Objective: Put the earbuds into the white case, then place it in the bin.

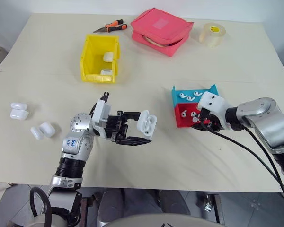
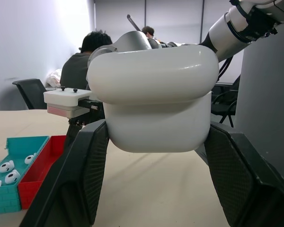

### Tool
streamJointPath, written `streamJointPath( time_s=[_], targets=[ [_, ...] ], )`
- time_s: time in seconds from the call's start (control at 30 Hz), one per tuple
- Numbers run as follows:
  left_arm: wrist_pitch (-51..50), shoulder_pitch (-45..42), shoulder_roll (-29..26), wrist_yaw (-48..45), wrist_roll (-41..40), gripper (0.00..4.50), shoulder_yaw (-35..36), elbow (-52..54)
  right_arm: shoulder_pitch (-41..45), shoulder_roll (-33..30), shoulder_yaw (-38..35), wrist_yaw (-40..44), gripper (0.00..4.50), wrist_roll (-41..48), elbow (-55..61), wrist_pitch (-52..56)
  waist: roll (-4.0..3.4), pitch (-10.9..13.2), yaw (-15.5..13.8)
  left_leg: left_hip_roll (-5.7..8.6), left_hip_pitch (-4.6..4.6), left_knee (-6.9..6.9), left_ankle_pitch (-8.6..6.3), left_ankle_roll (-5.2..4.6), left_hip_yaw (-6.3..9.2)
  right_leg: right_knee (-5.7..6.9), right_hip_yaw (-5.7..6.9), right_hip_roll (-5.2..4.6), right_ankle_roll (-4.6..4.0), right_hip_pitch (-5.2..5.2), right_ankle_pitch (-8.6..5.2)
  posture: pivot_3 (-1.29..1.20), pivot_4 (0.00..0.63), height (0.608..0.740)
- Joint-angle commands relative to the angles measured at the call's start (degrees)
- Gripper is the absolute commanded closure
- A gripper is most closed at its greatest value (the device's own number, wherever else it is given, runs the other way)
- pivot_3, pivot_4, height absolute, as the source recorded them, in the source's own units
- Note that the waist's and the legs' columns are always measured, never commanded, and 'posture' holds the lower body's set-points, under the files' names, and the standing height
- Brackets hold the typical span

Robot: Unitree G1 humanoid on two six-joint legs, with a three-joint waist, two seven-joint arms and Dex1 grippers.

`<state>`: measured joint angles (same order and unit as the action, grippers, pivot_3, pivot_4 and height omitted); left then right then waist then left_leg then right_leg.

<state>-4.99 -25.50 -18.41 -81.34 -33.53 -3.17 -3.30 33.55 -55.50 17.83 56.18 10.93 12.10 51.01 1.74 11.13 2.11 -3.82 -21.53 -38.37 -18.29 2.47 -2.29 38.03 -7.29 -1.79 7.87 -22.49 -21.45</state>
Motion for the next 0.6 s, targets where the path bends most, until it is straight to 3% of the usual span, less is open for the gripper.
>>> streamJointPath(
  time_s=[0.03,0.1,0.2,0.33,0.6],
  targets=[
    [0.9,-0.6,0.1,0.2,-0.4,1.76,0.2,1.2,1.4,0.6,0.7,0.6,2.20,-1.4,-0.6,-1.2,0.00,0.0,0.0,0.00,0.00,-0.01,0.00,0.00,0.00,0.00,0.00,0.00,0.00,0.00,0.00,0.00,0.150,0.740],
    [0.9,-0.6,0.1,0.2,-0.4,1.76,0.2,1.3,1.6,0.8,0.8,0.8,2.20,-1.8,-0.9,-1.3,0.00,0.0,0.1,0.00,0.00,-0.02,0.00,0.00,0.00,0.00,0.00,0.00,0.00,0.00,0.00,0.00,0.150,0.740],
    [1.0,-0.7,0.1,0.2,-0.4,1.76,0.2,1.1,1.7,1.1,0.9,1.1,2.76,-2.2,-1.3,-1.6,0.00,0.0,0.1,0.00,0.00,-0.02,0.00,0.00,0.00,0.01,0.00,0.01,0.00,0.00,0.00,0.00,0.150,0.740],
    [1.2,-0.8,0.2,0.3,-0.3,1.76,0.3,0.9,1.6,1.5,0.8,1.1,4.01,-2.5,-1.3,-1.5,0.00,0.0,0.1,-0.01,0.00,-0.03,0.00,0.00,0.00,0.01,0.00,-0.01,0.00,0.00,0.00,0.00,0.150,0.740],
    [1.5,-1.2,0.4,0.0,-0.5,1.76,0.3,0.1,0.3,1.6,-3.2,0.0,4.01,-0.8,2.2,-0.5,0.00,0.0,0.1,-0.01,0.00,-0.04,0.00,0.00,0.01,0.01,0.01,-0.01,0.00,0.01,0.00,0.00,0.150,0.740]
  ],
)
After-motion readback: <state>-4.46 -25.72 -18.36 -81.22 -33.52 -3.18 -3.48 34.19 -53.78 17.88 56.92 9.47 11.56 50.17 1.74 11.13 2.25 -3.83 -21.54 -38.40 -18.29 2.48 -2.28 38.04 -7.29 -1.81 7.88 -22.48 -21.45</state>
